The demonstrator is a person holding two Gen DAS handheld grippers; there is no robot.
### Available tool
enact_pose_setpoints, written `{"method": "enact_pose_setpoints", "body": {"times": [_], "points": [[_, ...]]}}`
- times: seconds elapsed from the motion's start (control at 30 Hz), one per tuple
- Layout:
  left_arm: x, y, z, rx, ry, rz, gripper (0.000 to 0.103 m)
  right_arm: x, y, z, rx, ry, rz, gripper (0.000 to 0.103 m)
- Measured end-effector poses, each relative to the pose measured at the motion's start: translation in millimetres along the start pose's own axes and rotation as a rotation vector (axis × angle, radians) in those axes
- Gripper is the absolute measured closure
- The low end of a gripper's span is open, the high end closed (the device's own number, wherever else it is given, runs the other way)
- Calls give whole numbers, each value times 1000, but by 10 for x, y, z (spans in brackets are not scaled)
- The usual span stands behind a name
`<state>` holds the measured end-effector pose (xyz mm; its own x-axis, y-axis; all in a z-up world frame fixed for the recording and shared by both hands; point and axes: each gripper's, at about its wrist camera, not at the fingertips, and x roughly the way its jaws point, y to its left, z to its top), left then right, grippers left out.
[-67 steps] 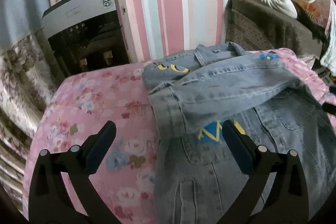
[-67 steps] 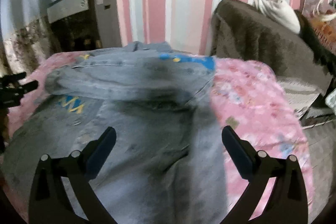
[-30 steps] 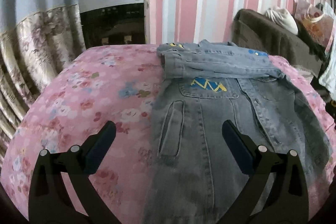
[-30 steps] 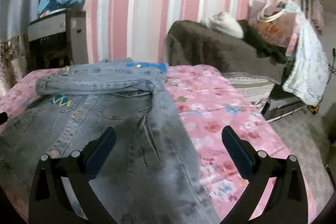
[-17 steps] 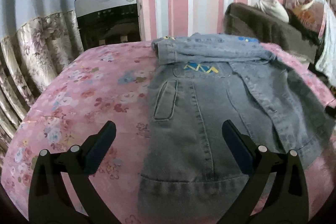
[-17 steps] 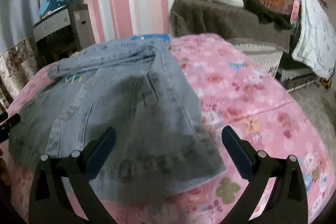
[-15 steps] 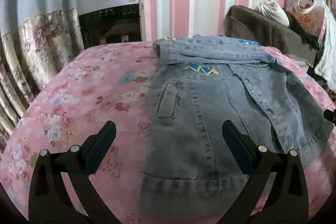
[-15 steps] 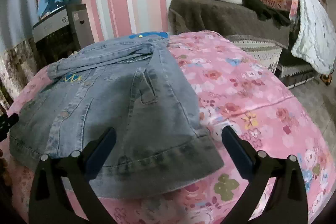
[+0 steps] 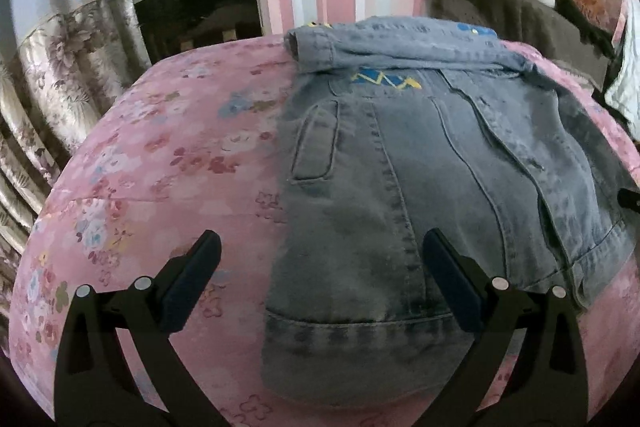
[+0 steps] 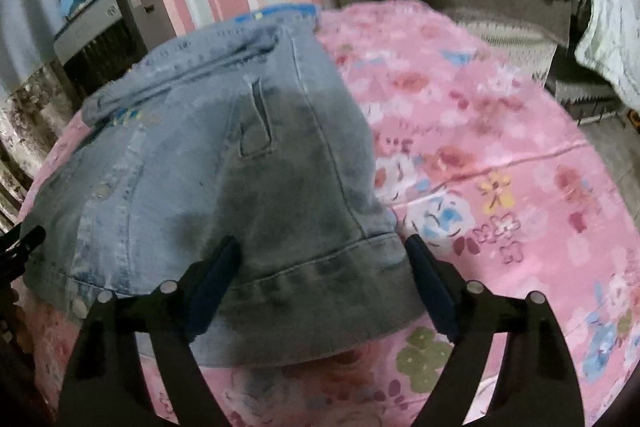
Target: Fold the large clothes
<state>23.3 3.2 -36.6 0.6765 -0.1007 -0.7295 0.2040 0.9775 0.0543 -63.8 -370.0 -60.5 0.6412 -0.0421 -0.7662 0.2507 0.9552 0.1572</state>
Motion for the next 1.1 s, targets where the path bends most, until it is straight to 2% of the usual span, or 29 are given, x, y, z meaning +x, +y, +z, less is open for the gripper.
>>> {"method": "enact_pose_setpoints", "body": {"times": [0.07,0.1,0.13,0.2,0.23,0.33,0.43,0.57,0.67,0.73,0.77,0.83,0.9,1.0,1.1], "points": [[11,-4,2,-1,7,-12,3,14,43,3,-22,4,8,21],[13,4,2,-4,8,-15,3,6,50,0,-25,5,20,31],[18,21,1,-12,11,-22,3,-4,49,-1,-28,2,23,37],[29,57,-1,-33,20,-39,3,-20,1,3,-8,15,106,68],[39,75,-2,-40,24,-46,3,-35,-30,2,13,19,144,70],[58,109,-7,-59,35,-68,3,-28,-16,-11,2,16,152,70],[65,84,-14,-50,45,-80,3,-4,-26,-12,20,17,168,66],[98,8,-21,-23,73,-76,3,7,30,-19,6,0,181,54],[92,-63,-21,10,70,-75,5,18,99,-4,-19,3,162,50],[91,-110,-24,33,67,-67,11,21,100,-2,-21,3,168,48],[100,-119,-25,37,70,-77,22,23,104,-1,-22,4,172,46],[99,-124,-32,27,71,-101,30,26,108,-4,-26,5,170,45],[81,-142,-44,33,68,-127,47,28,132,-9,-37,7,166,42],[55,-180,-74,48,66,-129,57,19,175,-22,-51,9,150,40],[30,-137,-103,39,73,-150,58,-22,152,-67,-59,13,145,40]]}}
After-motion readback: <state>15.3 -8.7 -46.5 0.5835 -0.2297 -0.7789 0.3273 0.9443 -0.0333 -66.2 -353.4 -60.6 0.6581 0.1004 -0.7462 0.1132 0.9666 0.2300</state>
